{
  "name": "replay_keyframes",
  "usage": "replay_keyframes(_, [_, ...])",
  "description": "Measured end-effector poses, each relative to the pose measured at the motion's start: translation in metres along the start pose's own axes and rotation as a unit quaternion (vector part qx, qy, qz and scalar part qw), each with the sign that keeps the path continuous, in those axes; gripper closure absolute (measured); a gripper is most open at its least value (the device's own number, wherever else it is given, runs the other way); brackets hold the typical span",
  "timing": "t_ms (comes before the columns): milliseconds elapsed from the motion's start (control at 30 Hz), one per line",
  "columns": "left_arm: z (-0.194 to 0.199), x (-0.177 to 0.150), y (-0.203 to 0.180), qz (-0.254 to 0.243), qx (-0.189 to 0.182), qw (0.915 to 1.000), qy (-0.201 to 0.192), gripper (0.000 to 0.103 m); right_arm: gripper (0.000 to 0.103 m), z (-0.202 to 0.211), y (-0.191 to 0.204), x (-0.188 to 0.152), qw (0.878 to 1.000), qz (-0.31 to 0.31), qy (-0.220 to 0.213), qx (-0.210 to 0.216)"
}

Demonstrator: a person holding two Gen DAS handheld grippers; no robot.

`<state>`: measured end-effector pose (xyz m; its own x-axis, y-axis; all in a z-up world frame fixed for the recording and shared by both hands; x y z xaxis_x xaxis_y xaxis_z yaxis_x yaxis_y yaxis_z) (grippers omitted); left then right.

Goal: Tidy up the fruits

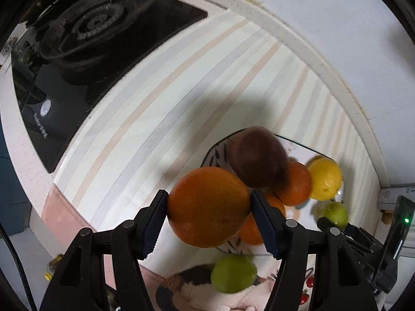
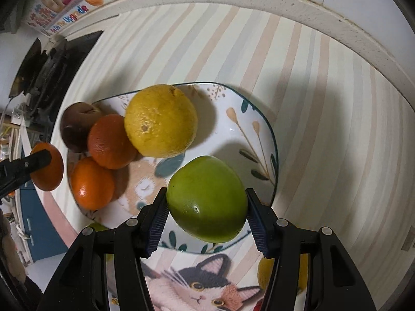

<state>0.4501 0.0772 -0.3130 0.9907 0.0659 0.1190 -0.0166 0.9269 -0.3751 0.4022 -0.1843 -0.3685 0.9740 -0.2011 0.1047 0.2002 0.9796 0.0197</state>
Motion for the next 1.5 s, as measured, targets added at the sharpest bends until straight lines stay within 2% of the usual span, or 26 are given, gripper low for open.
replay_keyframes(400, [-0.019, 0.006, -0.003, -0.004, 0.026, 0.9995, 0.018, 0.040, 0.042, -0.011, 0.009, 0.011, 1.000, 0.006, 0.012, 0.005])
replay_keyframes(433, [-0.020, 0.007, -0.005, -0.005, 0.029, 0.9994, 0.020, 0.040, 0.035, -0.012, 0.010, 0.012, 1.000, 0.002, 0.015, 0.011])
replay_keyframes(467, [-0.021, 0.008, -0.005, -0.005, 0.031, 0.9993, 0.021, 0.039, 0.023, -0.010, 0.009, 0.012, 1.000, -0.003, 0.015, 0.016])
replay_keyframes(533, [-0.023, 0.009, -0.006, -0.005, 0.032, 0.9992, 0.024, 0.039, 0.013, -0.006, 0.008, 0.014, 1.000, -0.006, 0.015, 0.015])
replay_keyframes(567, [-0.023, 0.009, -0.006, -0.004, 0.032, 0.9992, 0.023, 0.037, 0.013, -0.005, 0.008, 0.014, 1.000, -0.006, 0.014, 0.012])
replay_keyframes(600, [-0.023, 0.009, -0.006, -0.006, 0.033, 0.9992, 0.021, 0.022, 0.013, -0.003, 0.007, 0.014, 1.000, -0.007, 0.014, 0.012])
replay_keyframes(633, [-0.021, 0.009, -0.007, -0.009, 0.035, 0.9992, 0.018, 0.012, 0.013, -0.001, 0.007, 0.014, 1.000, -0.008, 0.014, 0.013])
replay_keyframes(933, [0.000, 0.004, -0.011, -0.019, 0.045, 0.9988, -0.005, 0.012, 0.010, 0.026, -0.001, -0.001, 1.000, -0.014, -0.003, 0.001])
replay_keyframes(1167, [0.031, -0.031, -0.035, -0.075, 0.095, 0.9907, -0.061, 0.012, 0.010, 0.059, 0.002, -0.033, 0.999, 0.014, -0.034, -0.023])
replay_keyframes(1500, [0.068, -0.104, -0.051, -0.092, 0.095, 0.9855, -0.106, 0.012, 0.010, 0.118, -0.001, -0.086, 0.995, 0.044, -0.086, -0.036])
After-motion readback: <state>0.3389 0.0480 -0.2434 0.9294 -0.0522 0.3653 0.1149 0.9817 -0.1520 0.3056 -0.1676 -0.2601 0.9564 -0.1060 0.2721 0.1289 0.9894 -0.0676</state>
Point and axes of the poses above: each gripper's, at about its wrist camera, not at the fingertips, and z roughly against the way its jaws point, y to its left, x to its top, the point moved 2 cm from there along -z, roughly the way its jaws point, and after that the axes turned 11 degrees about -x, right-handed, at the moved point
